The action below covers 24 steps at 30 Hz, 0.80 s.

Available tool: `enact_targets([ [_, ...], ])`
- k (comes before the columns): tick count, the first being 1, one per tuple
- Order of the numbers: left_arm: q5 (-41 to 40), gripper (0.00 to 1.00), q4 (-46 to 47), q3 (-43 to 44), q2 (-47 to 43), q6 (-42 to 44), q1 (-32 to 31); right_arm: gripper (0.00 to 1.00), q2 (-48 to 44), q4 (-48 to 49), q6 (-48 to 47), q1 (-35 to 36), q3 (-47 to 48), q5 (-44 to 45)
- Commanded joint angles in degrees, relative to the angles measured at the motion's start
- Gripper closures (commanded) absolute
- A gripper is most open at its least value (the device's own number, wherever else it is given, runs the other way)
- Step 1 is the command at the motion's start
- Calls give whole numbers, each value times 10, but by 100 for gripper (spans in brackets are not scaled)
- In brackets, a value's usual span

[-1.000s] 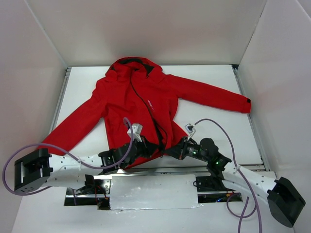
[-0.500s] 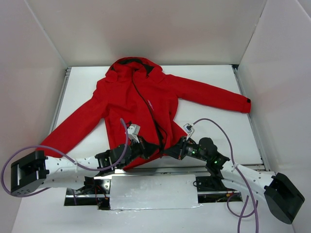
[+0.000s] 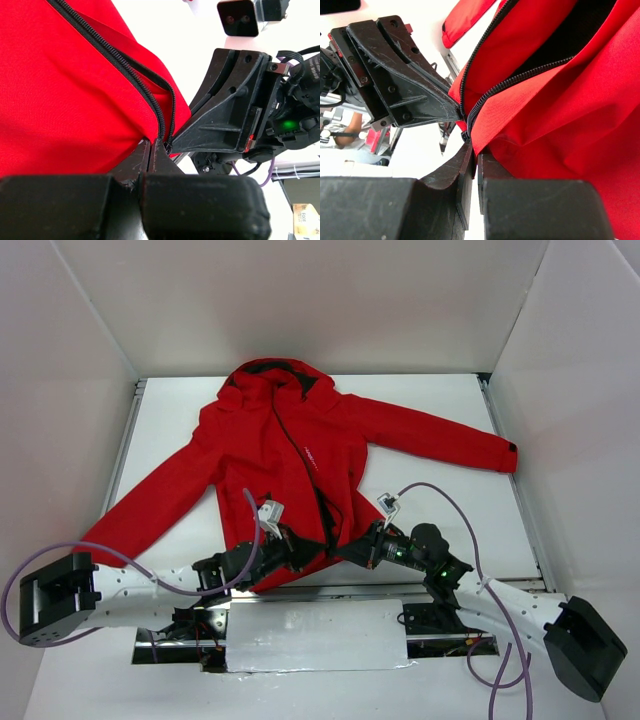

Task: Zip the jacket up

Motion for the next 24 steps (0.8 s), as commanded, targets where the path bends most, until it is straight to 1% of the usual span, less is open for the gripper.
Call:
enact_targets([
  [1,17,100,73,-5,-16,15,0,100,-8,49,0,0,4,-12],
  [10,21,100,80,-8,-18,17,0,100,16,74,13,-1,6,-22],
  [24,22,100,87,-7,-9,13,0,100,7,76,17,-1,5,-22],
])
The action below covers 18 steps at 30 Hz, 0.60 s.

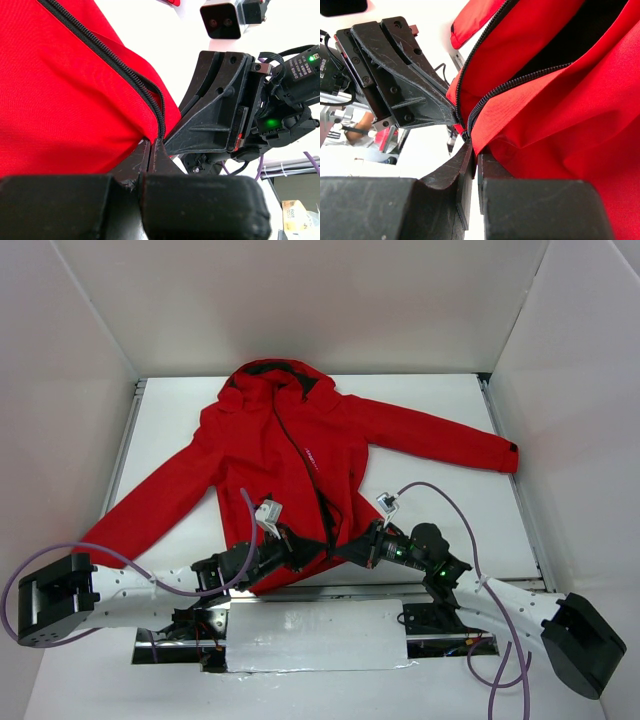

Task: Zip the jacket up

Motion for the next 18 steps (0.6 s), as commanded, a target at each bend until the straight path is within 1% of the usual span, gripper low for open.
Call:
enact_targets([
  [1,9,100,55,1,-2,13,0,100,-7,48,1,0,4,-9],
  [5,8,100,48,4,0,13,0,100,-10,58,4,-1,0,-15],
  [13,12,100,55,2,0,14,0,100,-17,37,5,0,2,-1],
  [18,9,100,50,3,-2,14,0,100,-22,41,9,-2,0,1],
])
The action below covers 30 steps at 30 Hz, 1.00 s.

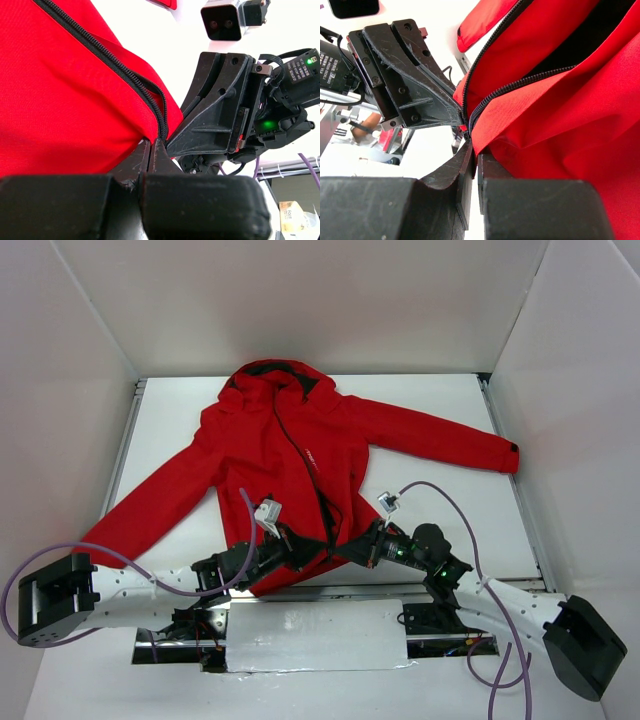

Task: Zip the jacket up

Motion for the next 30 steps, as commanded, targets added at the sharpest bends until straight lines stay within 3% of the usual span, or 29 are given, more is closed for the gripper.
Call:
enact_targets([
  [1,9,100,41,3,-1,14,0,100,-13,32,3,-3,-2,5],
  [19,20,100,53,8,5,17,0,100,-36,6,1,-15,-5,11],
  [30,41,100,79,-4,8,22,1,100,-3,50,5,-36,0,-24],
])
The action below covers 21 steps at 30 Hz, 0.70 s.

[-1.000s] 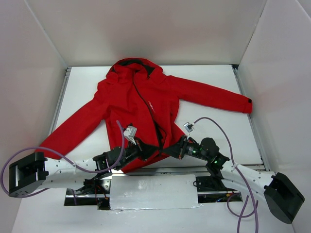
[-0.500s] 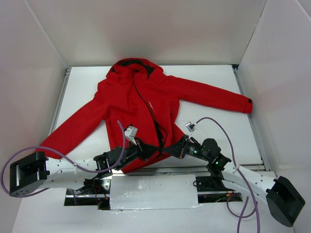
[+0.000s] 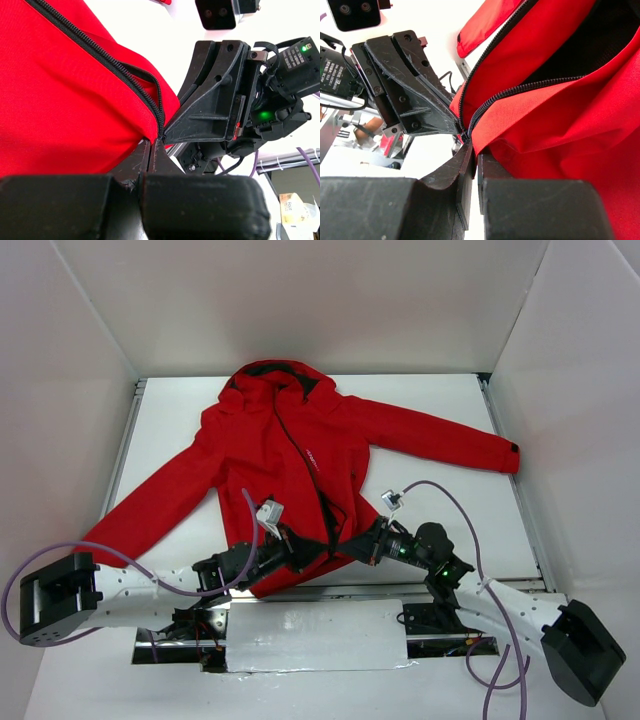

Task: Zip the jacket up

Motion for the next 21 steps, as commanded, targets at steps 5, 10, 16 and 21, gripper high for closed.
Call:
enact_targets([
  [5,24,100,60,0,5,14,-1,100,13,61,9,-16,10,-21],
  [10,27,100,65,-3,9,17,0,100,17,73,25,-26,12,-36],
  [16,46,100,80,-3,20,26,0,100,32,98,40,-39,20,-59],
  [21,60,100,85,1,30,33,0,100,61,95,39,-66,46,-84],
])
